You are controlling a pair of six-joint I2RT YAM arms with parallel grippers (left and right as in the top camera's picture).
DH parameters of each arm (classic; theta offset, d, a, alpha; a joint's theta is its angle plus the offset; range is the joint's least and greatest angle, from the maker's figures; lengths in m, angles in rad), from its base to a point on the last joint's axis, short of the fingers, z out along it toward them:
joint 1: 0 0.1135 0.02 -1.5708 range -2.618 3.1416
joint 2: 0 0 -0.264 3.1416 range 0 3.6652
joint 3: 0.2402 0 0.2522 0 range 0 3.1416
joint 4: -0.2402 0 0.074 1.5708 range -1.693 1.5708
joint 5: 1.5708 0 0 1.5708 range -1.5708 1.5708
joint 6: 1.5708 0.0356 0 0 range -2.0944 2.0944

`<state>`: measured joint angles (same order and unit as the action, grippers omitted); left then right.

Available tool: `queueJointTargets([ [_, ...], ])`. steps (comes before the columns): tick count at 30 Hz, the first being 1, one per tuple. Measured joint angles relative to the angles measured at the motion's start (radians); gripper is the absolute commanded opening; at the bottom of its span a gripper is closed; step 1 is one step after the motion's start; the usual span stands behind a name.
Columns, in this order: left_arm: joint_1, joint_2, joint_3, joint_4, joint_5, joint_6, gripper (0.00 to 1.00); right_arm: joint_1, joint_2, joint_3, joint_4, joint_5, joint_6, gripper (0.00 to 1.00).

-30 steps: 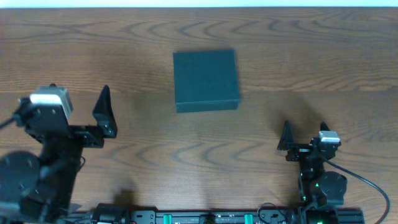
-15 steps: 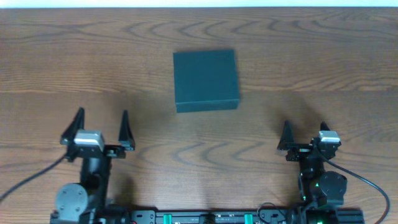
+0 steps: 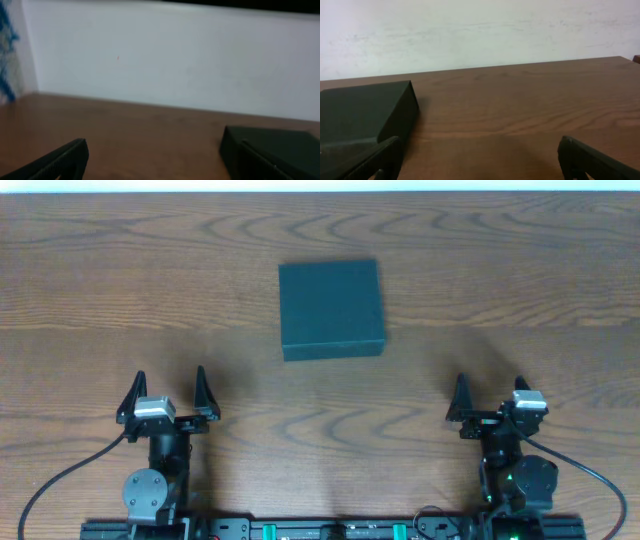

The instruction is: Pack container

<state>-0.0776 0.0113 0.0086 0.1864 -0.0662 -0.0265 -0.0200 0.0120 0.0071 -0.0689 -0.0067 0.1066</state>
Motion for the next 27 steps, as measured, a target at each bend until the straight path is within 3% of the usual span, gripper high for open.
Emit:
queueJointTargets([
  [4,0.018,-0.001,-0.003,-0.022,-0.028,-0.014,0.95,0.0,0.0,0.0,0.0,0.0,0.0,0.99],
  [11,0.024,-0.001,0.004,-0.19,-0.046,-0.064,0.95,0.0,0.0,0.0,0.0,0.0,0.0,0.99],
  [27,0.024,-0.001,0.016,-0.211,-0.046,-0.051,0.95,0.0,0.0,0.0,0.0,0.0,0.0,0.99],
])
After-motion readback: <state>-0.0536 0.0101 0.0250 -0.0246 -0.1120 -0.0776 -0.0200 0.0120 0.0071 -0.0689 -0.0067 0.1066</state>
